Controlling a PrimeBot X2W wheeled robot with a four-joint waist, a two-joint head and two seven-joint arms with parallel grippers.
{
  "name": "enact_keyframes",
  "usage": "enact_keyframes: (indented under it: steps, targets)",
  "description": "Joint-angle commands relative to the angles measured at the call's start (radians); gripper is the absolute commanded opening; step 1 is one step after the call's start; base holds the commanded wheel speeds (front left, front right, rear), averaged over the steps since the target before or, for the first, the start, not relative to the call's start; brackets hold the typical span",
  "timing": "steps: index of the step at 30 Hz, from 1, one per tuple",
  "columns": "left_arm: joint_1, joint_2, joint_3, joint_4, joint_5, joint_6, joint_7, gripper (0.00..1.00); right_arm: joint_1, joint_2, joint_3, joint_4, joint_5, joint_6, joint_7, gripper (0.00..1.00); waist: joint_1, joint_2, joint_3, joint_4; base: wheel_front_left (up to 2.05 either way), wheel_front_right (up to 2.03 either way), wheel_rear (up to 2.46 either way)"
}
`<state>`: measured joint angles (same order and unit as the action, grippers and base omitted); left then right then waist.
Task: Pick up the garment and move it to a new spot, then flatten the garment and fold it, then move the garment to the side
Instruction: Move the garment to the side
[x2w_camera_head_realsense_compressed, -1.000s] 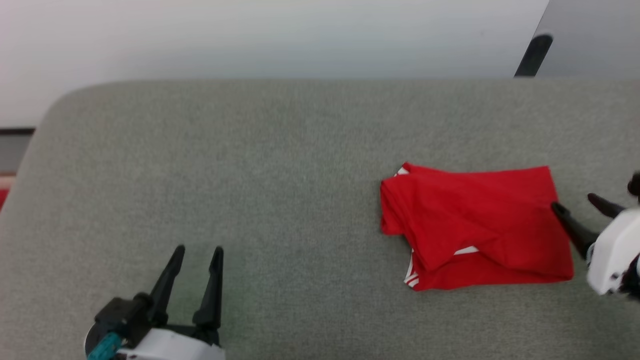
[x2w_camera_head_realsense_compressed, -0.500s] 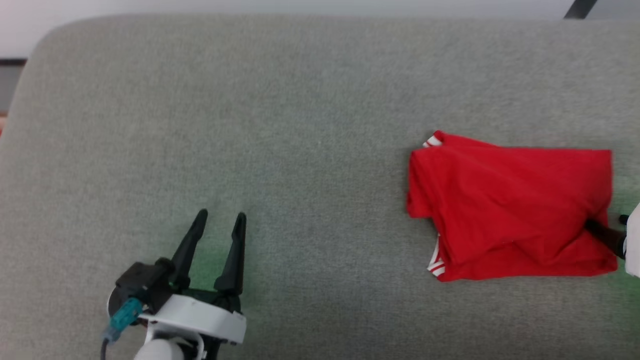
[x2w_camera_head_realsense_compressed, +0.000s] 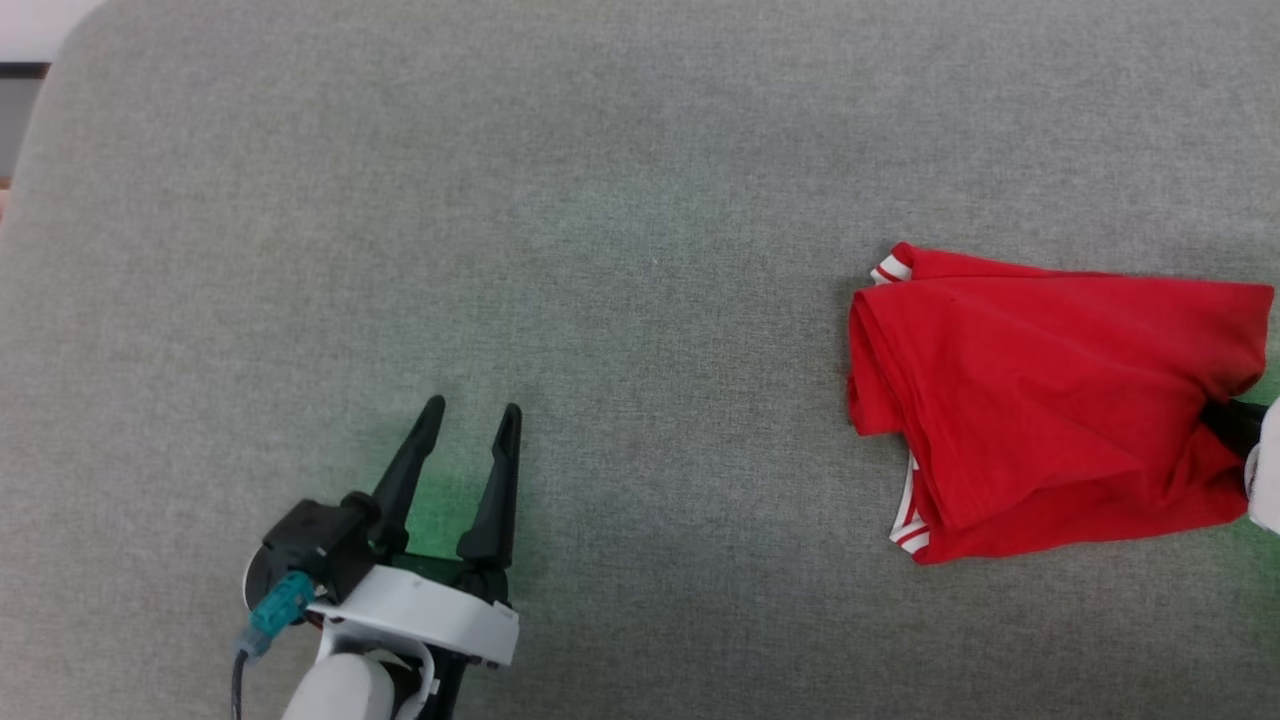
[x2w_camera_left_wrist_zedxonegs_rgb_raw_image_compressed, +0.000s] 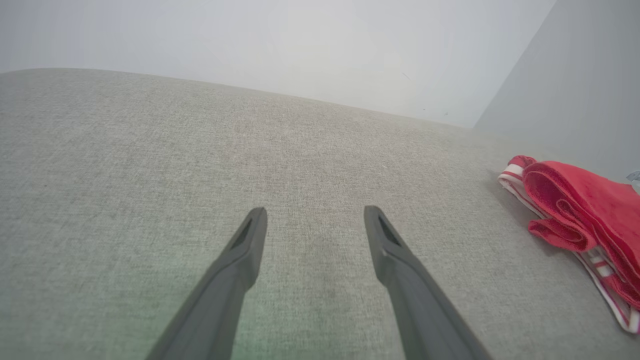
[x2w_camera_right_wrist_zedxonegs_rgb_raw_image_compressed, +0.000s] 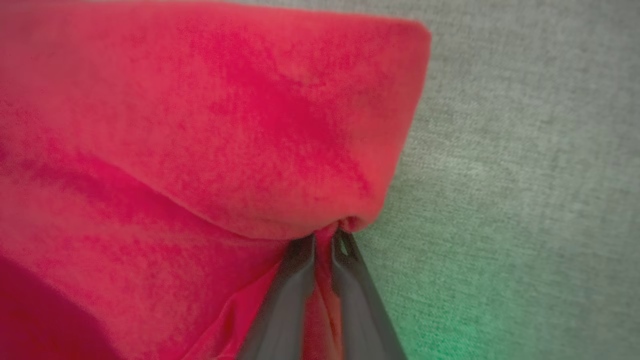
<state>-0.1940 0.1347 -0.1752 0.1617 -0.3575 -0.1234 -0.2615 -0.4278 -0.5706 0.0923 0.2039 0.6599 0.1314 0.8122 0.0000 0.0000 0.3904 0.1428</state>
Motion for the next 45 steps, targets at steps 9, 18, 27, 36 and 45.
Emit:
enact_keyframes:
  steps: [9, 18, 27, 36, 45]
  targets:
    - [0.006, -0.001, 0.023, -0.005, 0.019, -0.006, -0.004, 1.00, 0.061, 0.044, -0.041, 0.033, 0.035, -0.002, -0.125, 0.00, 0.0000, 0.0000, -0.029, -0.040, 0.00, 0.00, 0.00]
    - [-0.025, 0.021, 0.040, -0.053, 0.042, -0.008, -0.004, 1.00, 0.034, -0.003, -0.143, 0.035, 0.037, -0.002, -0.236, 0.00, 0.0000, 0.0000, -0.005, -0.149, 0.00, 0.00, 0.00]
    - [-0.130, 0.064, -0.029, -0.092, 0.063, -0.008, -0.004, 1.00, -0.032, -0.077, -0.218, 0.150, -0.054, -0.002, -0.348, 0.00, 0.0000, 0.0000, 0.050, -0.231, 0.00, 0.00, 0.00]
    - [-0.209, 0.111, -0.067, -0.115, 0.061, -0.008, -0.004, 1.00, -0.151, -0.094, -0.242, 0.253, -0.173, -0.002, -0.476, 0.00, 0.0000, 0.0000, 0.110, -0.283, 0.00, 0.00, 0.00]
    - [-0.237, 0.139, -0.063, -0.138, 0.058, -0.009, -0.004, 1.00, -0.284, -0.083, -0.227, 0.400, -0.342, -0.002, -0.601, 0.00, 0.0000, 0.0000, 0.153, -0.285, 0.00, 0.00, 0.00]
